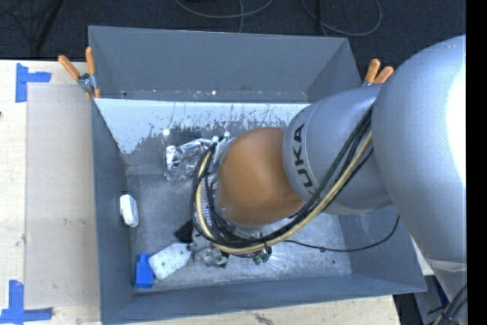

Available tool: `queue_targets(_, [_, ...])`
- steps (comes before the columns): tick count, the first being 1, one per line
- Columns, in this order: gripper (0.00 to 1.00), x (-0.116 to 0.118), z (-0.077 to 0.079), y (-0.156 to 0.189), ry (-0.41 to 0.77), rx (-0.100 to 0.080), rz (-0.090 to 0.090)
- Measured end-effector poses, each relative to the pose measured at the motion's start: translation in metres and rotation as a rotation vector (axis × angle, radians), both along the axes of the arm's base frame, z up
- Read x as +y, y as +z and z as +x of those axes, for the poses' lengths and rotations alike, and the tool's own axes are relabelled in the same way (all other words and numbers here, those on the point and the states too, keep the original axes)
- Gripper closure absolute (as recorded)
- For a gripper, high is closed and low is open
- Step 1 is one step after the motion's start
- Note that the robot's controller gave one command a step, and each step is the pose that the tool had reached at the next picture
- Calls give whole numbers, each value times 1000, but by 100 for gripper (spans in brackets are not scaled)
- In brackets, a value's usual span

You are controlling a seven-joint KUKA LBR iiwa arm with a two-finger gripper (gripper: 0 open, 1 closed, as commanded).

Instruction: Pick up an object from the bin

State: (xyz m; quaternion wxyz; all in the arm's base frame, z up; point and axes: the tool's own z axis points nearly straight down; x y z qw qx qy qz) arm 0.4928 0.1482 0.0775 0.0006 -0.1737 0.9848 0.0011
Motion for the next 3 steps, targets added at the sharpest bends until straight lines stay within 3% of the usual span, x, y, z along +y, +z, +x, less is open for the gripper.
queue_targets(1, [100, 0, 0, 0, -1, 0, 0])
queue_targets(2, [100, -2, -2, 40, -2, 10, -4])
queue_targets(3, [100, -4, 6, 101, -19, 5, -3])
